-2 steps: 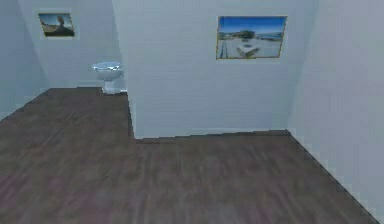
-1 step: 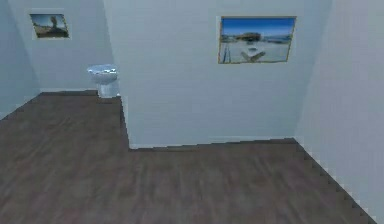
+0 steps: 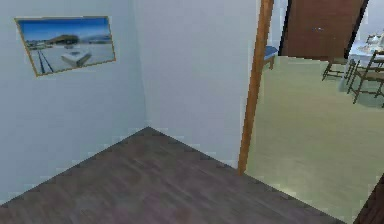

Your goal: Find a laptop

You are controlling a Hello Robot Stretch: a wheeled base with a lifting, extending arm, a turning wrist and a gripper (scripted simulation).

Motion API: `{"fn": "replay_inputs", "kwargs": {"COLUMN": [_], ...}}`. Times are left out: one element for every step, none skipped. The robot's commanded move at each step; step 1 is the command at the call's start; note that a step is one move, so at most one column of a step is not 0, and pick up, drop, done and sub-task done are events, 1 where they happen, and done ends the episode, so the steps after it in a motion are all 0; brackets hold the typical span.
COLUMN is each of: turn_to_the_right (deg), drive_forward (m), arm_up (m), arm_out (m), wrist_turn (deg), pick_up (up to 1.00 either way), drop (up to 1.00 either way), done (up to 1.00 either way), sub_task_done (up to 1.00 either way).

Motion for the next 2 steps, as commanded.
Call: {"fn": "replay_inputs", "kwargs": {"turn_to_the_right": [24.0,3.0], "drive_forward": [0.00,0.00], "arm_up": [0.00,0.00], "arm_out": [0.00,0.00], "wrist_turn": [0.0,0.0], "pick_up": [0.00,0.00], "drop": [0.00,0.00], "done": [0.00,0.00], "sub_task_done": [0.00,0.00]}}
